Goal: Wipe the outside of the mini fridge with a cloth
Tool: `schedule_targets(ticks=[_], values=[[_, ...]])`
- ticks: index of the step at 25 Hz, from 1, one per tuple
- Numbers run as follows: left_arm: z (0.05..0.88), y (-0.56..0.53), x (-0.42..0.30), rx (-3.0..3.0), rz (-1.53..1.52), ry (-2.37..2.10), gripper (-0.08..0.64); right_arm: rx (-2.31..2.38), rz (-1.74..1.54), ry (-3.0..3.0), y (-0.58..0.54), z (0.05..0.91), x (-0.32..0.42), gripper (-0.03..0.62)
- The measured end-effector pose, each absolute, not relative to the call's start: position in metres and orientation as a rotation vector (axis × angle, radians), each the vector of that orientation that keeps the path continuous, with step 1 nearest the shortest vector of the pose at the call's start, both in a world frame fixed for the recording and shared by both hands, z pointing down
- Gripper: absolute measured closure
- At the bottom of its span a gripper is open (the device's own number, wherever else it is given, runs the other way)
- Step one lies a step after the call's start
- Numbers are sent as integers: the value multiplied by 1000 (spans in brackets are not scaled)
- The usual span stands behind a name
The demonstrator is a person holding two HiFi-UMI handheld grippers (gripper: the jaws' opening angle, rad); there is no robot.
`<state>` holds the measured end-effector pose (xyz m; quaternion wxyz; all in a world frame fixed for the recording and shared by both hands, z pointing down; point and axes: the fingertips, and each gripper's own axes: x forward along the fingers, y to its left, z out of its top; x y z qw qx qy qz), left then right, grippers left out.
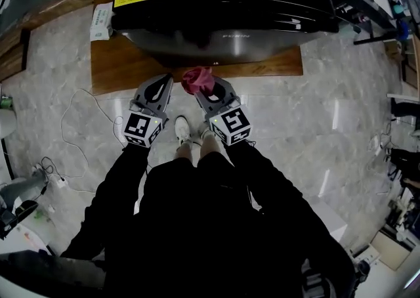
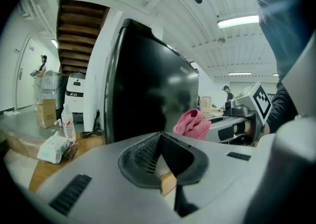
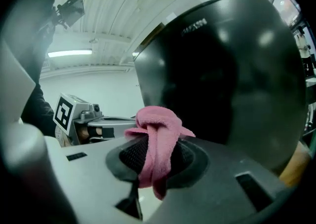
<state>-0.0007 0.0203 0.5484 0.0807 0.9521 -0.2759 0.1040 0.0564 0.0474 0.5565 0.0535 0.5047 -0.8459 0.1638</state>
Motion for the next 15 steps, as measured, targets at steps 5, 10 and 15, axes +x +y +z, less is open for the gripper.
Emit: schedule_targets(ticks=[5, 10, 15], values=[[600, 0, -20, 2797, 352, -900, 558, 1505, 545, -2534, 16, 609, 22, 499], [630, -15, -38, 2755, 379, -963, 558, 1489, 590, -2517, -11, 637, -5, 499], [644, -18, -42, 2731, 405, -997, 558, 1549, 652, -2503, -27, 638, -4, 500]])
